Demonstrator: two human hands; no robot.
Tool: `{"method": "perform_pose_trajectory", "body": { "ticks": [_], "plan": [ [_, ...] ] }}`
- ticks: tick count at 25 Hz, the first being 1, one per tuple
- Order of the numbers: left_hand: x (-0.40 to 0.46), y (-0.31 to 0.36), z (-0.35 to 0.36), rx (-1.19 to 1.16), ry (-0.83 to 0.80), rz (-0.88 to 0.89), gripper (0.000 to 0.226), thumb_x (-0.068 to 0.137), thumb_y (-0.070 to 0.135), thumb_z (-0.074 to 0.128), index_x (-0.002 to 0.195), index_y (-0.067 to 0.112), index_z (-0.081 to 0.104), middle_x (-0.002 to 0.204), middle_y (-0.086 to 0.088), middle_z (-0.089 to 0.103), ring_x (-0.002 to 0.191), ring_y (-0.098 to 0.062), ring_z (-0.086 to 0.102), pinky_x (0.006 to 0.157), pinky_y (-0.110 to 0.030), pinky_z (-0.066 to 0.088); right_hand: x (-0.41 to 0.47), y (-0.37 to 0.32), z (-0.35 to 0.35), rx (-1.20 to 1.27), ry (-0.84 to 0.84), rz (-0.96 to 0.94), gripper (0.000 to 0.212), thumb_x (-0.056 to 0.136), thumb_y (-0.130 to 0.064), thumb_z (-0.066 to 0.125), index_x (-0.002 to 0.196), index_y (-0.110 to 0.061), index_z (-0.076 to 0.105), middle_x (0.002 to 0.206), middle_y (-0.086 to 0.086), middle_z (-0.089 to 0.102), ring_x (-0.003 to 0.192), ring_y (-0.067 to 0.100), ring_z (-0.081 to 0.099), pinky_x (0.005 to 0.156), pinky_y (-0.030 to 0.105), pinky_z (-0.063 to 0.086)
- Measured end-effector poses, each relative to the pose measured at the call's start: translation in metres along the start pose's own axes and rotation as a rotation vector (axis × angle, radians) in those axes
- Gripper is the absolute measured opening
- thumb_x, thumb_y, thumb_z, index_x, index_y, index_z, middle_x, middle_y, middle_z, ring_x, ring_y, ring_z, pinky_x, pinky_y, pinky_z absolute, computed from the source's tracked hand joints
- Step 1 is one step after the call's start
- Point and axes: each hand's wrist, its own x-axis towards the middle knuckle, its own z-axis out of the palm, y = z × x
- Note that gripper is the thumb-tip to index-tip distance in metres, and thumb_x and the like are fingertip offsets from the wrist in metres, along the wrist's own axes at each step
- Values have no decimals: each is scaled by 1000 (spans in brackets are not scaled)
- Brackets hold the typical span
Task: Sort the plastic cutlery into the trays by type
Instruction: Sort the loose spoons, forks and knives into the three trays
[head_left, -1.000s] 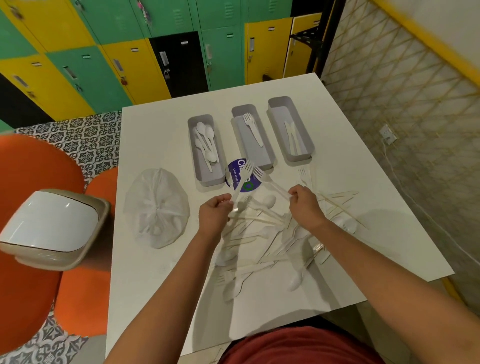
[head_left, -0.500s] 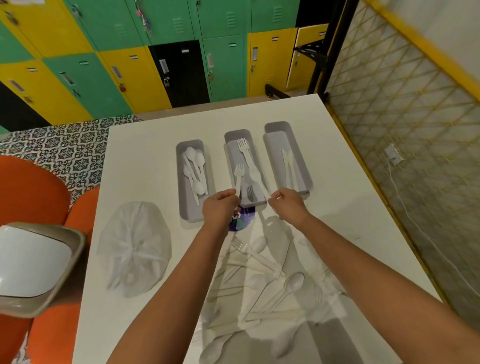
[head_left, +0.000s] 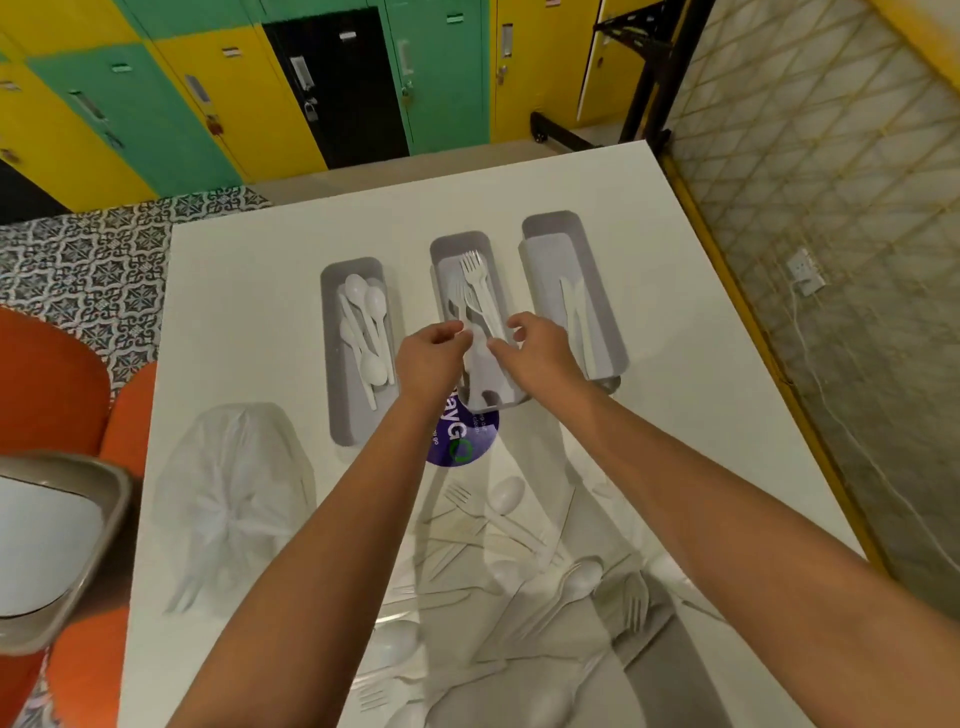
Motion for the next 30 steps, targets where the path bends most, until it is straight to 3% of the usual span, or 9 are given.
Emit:
{"method": "perform_pose_trajectory", "body": {
  "ticks": [2, 7, 9, 12, 16, 21, 25, 28, 30],
  "plan": [
    [-7, -8, -2, 19, -19, 31, 25, 89, 15, 59, 114, 11, 65, 100, 2, 65, 79, -13, 63, 75, -25, 54, -10, 8, -1, -17, 38, -63, 43, 92, -26, 57, 131, -11, 48, 122, 6, 53, 98, 17, 55, 75, 12, 41],
    [-35, -45, -12, 6, -28, 19, 19, 87, 7, 56, 94, 21, 67, 95, 2, 66, 93, -18, 62, 93, -38, 52, -53, 54, 1, -18, 53, -186, 26, 92, -17, 55, 117, -12, 56, 101, -1, 51, 80, 12, 48, 71, 21, 39],
    [-50, -63, -17, 52, -31, 45, 18, 87, 7, 55, 92, 19, 67, 97, -1, 66, 91, -16, 62, 89, -25, 51, -69, 74, 2, -56, 44, -180, 21, 90, -13, 55, 111, -10, 59, 98, 0, 51, 77, 13, 48, 71, 22, 40],
    [-73, -88, -20, 216, -84, 115, 20, 87, 5, 55, 98, 10, 71, 92, -3, 66, 70, -2, 58, 61, -1, 41, -87, 102, 3, -122, 97, -95, 13, 88, -9, 55, 97, -3, 61, 93, 5, 56, 78, 18, 53, 71, 30, 47],
    [-95, -118, -16, 412, -137, 162, 23, 85, 4, 54, 100, 7, 71, 98, -10, 71, 79, -12, 57, 68, -9, 35, -112, 124, 7, -300, 24, 135, 16, 87, -19, 54, 82, -4, 58, 83, 10, 62, 78, 26, 59, 64, 32, 46],
    [-115, -139, -7, 599, -272, 188, 33, 90, 13, 51, 123, 12, 59, 109, -16, 65, 99, -28, 62, 82, -26, 45, -130, 126, 18, -369, -29, 236, 26, 88, -36, 57, 80, -12, 53, 79, 3, 56, 79, 23, 58, 61, 24, 36],
    [-110, -143, 4, 883, -174, 305, 44, 93, 32, 52, 134, 15, 47, 129, -10, 47, 115, -26, 49, 93, -35, 45, -126, 120, 28, -416, -41, 295, 42, 87, -47, 56, 100, -8, 60, 97, 7, 64, 91, 26, 63, 64, 26, 42],
    [-101, -140, 12, 1011, -139, 330, 49, 91, 40, 52, 133, 15, 46, 130, -8, 48, 117, -26, 47, 94, -37, 41, -125, 114, 32, -437, -44, 318, 40, 88, -43, 56, 105, -7, 59, 100, 8, 63, 90, 25, 62, 61, 25, 41],
    [-98, -139, 18, 1040, -131, 320, 46, 91, 38, 51, 130, 13, 48, 128, -8, 51, 116, -25, 47, 95, -37, 39, -125, 114, 34, -407, -44, 327, 26, 90, -31, 55, 98, -7, 58, 92, 8, 61, 74, 21, 57, 51, 22, 35]
  ]
}}
